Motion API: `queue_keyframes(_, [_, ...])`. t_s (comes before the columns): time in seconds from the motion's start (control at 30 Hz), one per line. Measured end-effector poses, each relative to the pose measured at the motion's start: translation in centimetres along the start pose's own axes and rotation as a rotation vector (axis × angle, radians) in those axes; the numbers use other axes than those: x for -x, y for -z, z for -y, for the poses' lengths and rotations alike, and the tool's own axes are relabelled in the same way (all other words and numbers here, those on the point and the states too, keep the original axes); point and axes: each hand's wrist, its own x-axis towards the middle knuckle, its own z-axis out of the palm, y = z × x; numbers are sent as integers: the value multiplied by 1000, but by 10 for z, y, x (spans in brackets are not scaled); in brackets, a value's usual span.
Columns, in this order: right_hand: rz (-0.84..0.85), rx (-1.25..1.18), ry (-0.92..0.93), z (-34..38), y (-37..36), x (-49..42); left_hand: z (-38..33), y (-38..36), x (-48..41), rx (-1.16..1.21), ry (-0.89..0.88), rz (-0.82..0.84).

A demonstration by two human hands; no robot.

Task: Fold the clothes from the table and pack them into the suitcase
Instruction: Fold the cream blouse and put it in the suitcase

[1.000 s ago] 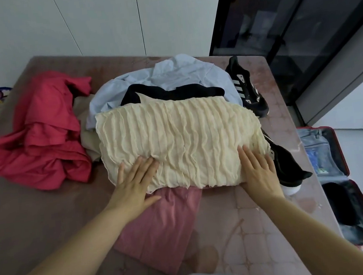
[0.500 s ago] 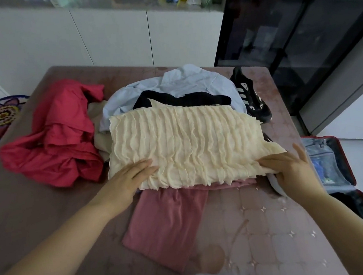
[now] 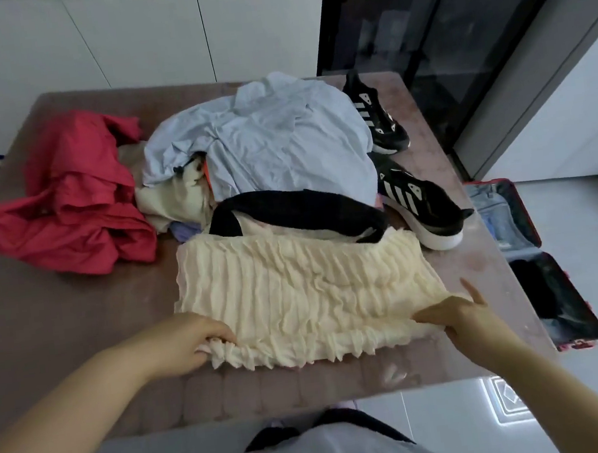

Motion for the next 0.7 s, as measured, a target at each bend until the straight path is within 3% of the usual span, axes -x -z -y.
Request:
queue_keyframes(0.17, [226,-152,-130,19,-9,47,-27,-18,3,-60,-56,-139])
queue_keyframes(0.37, [238,-124,-148,37,-17,46,-123,-35,-47,37,-210,-362])
queue_keyframes(0.5, [118,-177,-535,35,-7,43,-190,-52,-89,29,-295,-312])
queue_keyframes(0.57, [181,-53,-656,27,-1,46,-208,-61,-103,15,-287,-303])
queue_keyframes(0.7, [331,-54,-517,16,3,49,-223,-85,-124,-113,-213,-281])
